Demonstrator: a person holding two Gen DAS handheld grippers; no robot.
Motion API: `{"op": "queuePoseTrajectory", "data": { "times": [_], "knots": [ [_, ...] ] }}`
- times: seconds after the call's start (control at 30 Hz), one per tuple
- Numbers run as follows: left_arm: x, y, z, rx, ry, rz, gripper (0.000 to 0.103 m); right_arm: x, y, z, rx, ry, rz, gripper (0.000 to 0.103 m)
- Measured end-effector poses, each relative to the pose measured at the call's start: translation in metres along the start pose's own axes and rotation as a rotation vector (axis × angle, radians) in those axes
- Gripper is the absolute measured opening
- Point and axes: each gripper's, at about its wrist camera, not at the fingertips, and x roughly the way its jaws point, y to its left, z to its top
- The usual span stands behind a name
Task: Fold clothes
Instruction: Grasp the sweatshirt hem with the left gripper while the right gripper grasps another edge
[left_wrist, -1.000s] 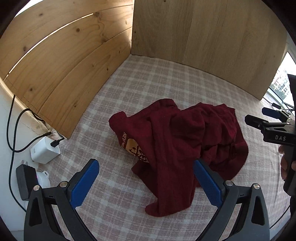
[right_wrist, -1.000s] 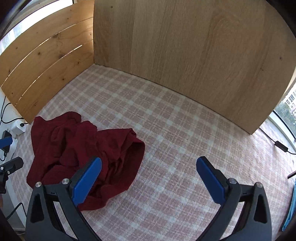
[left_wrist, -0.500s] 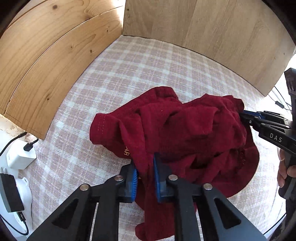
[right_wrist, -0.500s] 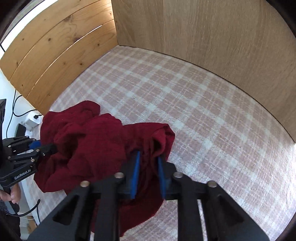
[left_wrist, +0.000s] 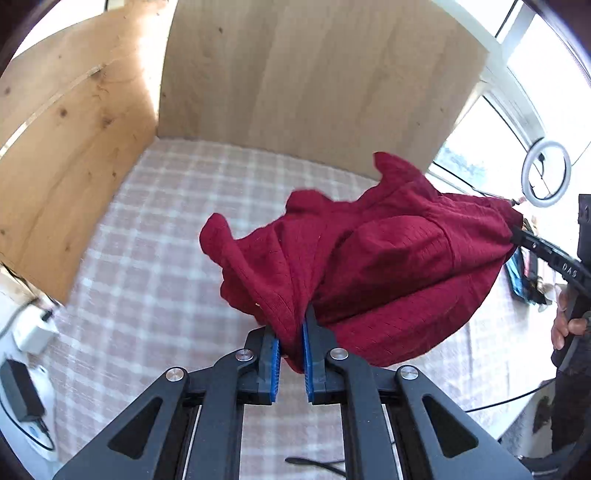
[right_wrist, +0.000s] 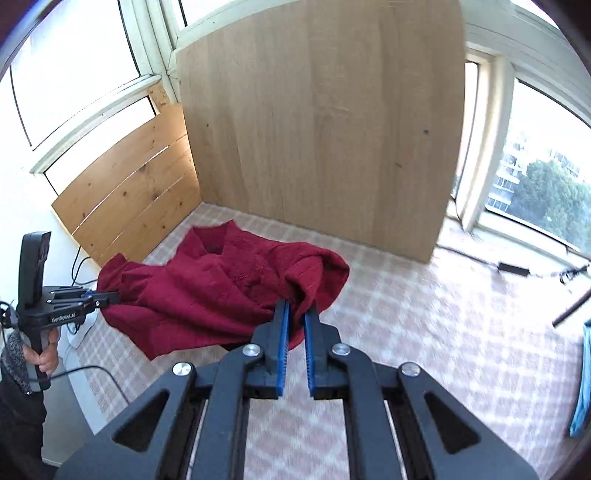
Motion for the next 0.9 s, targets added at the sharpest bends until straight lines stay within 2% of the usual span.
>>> {"op": "queuePoseTrajectory", "data": {
  "times": [0.07, 0.13, 0.17, 0.23, 0.27, 0.3, 0.33, 0.4, 0.5, 0.67, 0.73, 0.8, 0.9],
  "knots": [
    [0.02, -0.006, -0.024, 0.032, 0.101, 0.007, 0.015, 0.008, -0.012, -0.042, 0.002, 0.152, -0.046, 0.013],
    [0.035, -0.01, -0.045, 0.057, 0.186, 0.042, 0.015, 0.013, -0.023, -0.07, 0.02, 0.24, -0.103, 0.015],
    [0.036, -0.009, -0.049, 0.059, 0.2, 0.05, 0.015, 0.015, -0.029, -0.083, 0.03, 0.28, -0.133, 0.015],
    [0.031, -0.009, -0.047, 0.063, 0.196, 0.061, 0.017, 0.009, -0.041, -0.084, 0.095, 0.277, -0.121, 0.016],
    [0.026, -0.01, -0.043, 0.068, 0.18, 0.065, 0.018, 0.004, -0.044, -0.079, 0.126, 0.247, -0.095, 0.018],
    [0.021, -0.011, -0.039, 0.073, 0.164, 0.069, 0.02, 0.005, -0.039, -0.073, 0.122, 0.221, -0.057, 0.028],
    [0.016, -0.013, -0.035, 0.078, 0.147, 0.073, 0.025, 0.006, -0.033, -0.066, 0.112, 0.196, -0.018, 0.048],
    [0.01, -0.015, -0.023, 0.09, 0.11, 0.066, 0.03, 0.017, -0.016, -0.055, 0.096, 0.171, 0.059, 0.062],
    [-0.001, -0.013, -0.009, 0.094, 0.069, 0.033, 0.04, 0.053, 0.014, -0.045, 0.079, 0.182, 0.171, 0.062],
    [0.014, -0.024, 0.013, 0.176, 0.065, 0.074, 0.044, 0.12, 0.048, -0.036, 0.115, 0.28, 0.287, 0.062],
    [0.031, -0.031, 0.024, 0.209, 0.074, 0.056, 0.044, 0.135, 0.057, -0.04, 0.109, 0.303, 0.276, 0.062],
    [0.052, -0.032, 0.031, 0.234, 0.092, 0.086, 0.044, 0.143, 0.063, -0.043, 0.088, 0.31, 0.237, 0.061],
    [0.067, -0.016, 0.033, 0.199, 0.131, 0.073, 0.044, 0.12, 0.043, -0.051, 0.068, 0.259, 0.179, 0.061]
  ]
}}
